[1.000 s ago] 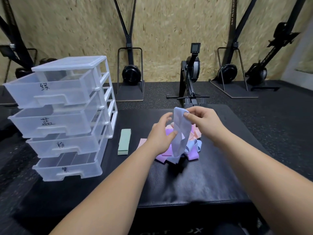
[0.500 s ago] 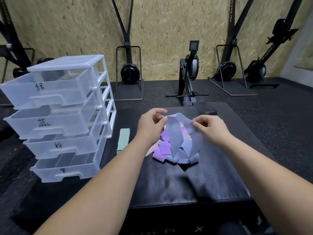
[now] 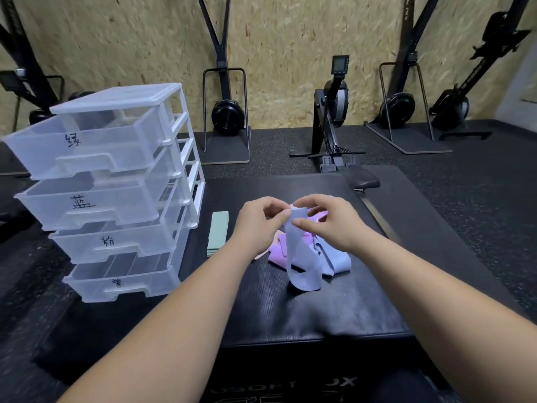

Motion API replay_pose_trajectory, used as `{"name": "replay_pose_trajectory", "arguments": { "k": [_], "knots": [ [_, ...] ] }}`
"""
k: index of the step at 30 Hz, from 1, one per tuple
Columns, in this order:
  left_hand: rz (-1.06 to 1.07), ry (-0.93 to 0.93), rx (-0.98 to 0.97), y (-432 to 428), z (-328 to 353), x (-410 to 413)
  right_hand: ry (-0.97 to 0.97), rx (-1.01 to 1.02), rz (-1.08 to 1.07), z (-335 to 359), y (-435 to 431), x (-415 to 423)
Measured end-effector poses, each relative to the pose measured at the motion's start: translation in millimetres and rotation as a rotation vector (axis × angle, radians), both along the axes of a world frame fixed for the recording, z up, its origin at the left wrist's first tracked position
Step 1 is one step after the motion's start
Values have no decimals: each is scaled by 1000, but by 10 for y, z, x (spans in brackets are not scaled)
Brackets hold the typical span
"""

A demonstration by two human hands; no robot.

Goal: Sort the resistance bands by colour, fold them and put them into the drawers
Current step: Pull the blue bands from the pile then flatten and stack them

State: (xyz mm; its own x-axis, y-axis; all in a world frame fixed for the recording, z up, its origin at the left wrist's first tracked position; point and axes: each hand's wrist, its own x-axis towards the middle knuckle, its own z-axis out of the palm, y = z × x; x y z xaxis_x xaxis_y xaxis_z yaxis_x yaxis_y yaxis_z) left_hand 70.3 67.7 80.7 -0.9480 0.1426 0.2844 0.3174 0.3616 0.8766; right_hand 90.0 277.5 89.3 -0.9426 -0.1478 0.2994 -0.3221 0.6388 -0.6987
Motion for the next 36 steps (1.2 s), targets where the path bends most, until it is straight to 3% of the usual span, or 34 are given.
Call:
{"name": "replay_pose_trajectory", "arguments": {
  "k": [5, 13, 20, 26, 36],
  "knots": [
    [-47, 5, 96, -78, 24, 18, 152, 153, -64, 87, -169, -27],
    [-92, -141, 137, -292, -183, 234, 12, -159, 14, 206, -327, 55],
    [-265, -349, 53, -450, -594, 533, 0, -424, -98, 182, -383, 198],
    [-158, -400, -160, -862, -911, 648, -122, -424, -382, -473, -13, 369],
    [65, -439, -200, -1228, -1300, 682, -304, -187, -656, -1463, 459, 867]
  ]
}}
